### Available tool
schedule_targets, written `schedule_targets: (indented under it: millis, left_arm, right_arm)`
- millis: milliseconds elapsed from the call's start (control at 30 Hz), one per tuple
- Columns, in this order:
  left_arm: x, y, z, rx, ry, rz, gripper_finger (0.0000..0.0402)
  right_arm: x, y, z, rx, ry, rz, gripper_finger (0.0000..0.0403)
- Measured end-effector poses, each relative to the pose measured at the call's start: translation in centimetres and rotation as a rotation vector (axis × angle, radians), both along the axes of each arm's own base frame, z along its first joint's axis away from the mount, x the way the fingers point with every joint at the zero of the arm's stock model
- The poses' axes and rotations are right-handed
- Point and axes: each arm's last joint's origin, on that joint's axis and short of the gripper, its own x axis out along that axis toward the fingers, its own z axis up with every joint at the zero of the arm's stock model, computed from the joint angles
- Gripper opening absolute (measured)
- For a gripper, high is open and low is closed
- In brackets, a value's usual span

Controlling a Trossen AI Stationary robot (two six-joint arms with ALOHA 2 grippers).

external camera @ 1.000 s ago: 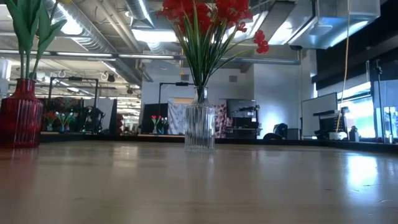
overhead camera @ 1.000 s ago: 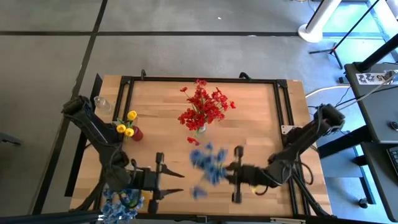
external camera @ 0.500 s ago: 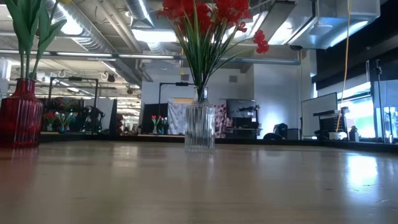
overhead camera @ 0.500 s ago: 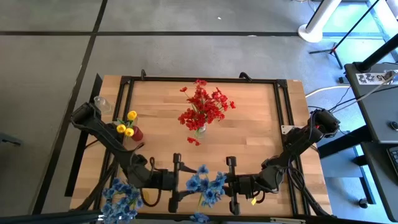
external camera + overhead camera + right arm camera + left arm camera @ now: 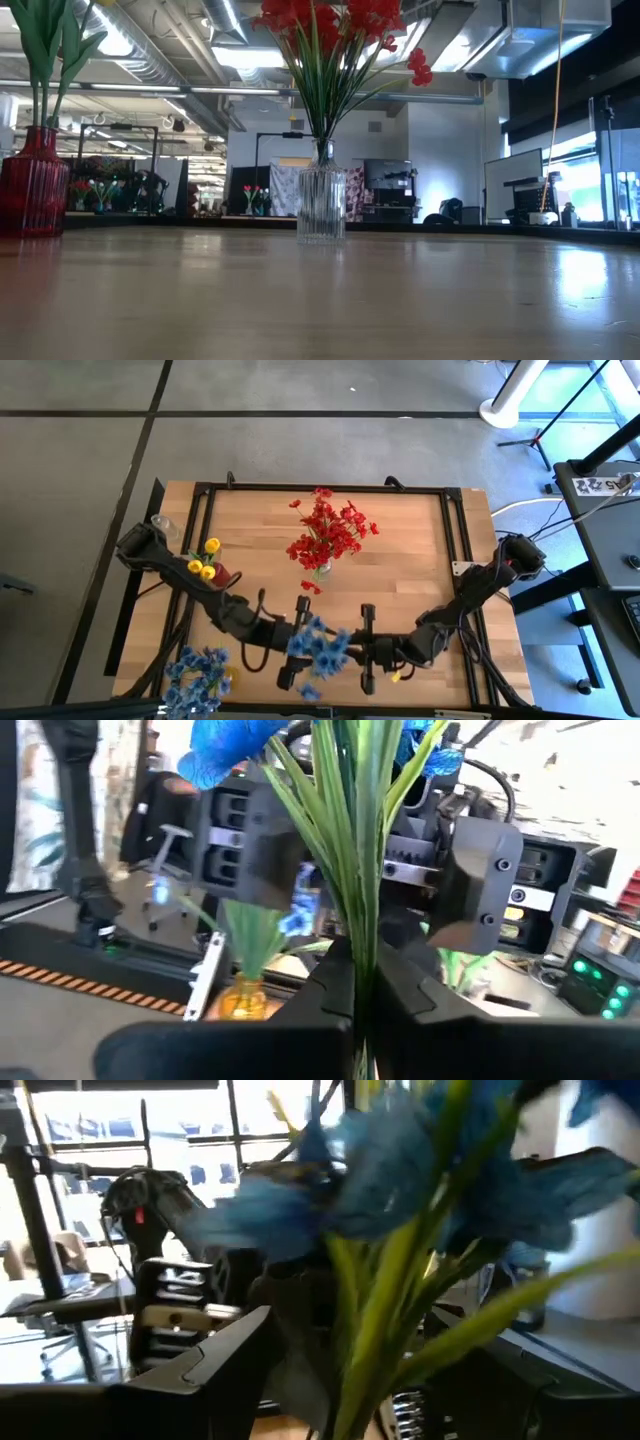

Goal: Sort flowers into vase by color
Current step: Put the blue flower into the yellow vase

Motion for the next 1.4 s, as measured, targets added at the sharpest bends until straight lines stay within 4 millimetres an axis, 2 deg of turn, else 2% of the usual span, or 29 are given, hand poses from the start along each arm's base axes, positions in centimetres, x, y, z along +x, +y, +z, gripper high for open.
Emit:
schedule_targets:
  millis: [200,333,433,667,733,800,933,1133,1267,1400]
  left_arm:
    - [0.6,0.9,0.0,-0.005,-0.003,-0.041,0.0252]
    - [0.6,1.0,0.0,-0.024,0.005,-0.017,0.0227]
    - [0.6,1.0,-0.1,-0.038,0.013,-0.006,0.0181]
    - [-0.6,-0.5,-0.1,-0.034,0.032,0.098,0.0022]
    - [-1.3,-1.3,-0.1,-0.009,0.039,0.148,0.0012]
    - [-2.2,-2.0,0.4,0.018,0.051,0.178,0.0013]
    - [-4.8,-3.3,2.7,0.017,0.062,0.161,0.001]
    - [-10.6,-4.9,6.0,0.013,0.136,0.188,0.0009]
    - [-15.2,-5.9,7.7,-0.042,0.138,0.142,0.001]
    - [-19.5,-6.9,8.6,-0.076,0.137,0.067,0.001]
  right_arm:
    - [1.1,-1.4,0.1,0.027,-0.01,-0.01,0.0014]
    - [1.3,-1.7,0.0,0.04,0.002,-0.009,0.0026]
    - [1.2,-1.6,0.0,0.044,0.003,-0.006,0.0034]
    - [1.2,-1.6,0.0,0.045,0.004,-0.009,0.0072]
    - [1.2,-1.5,0.0,0.044,0.003,0.003,0.0093]
    - [1.2,-1.5,0.0,0.043,0.001,0.023,0.0118]
    - [1.1,-1.3,0.2,0.056,-0.017,0.056,0.0179]
    - [-0.1,0.1,0.8,0.083,-0.062,0.097,0.0256]
    - [-0.9,1.0,0.7,0.085,-0.049,0.068,0.0276]
    - [-1.4,1.5,0.5,0.084,-0.028,0.015,0.0274]
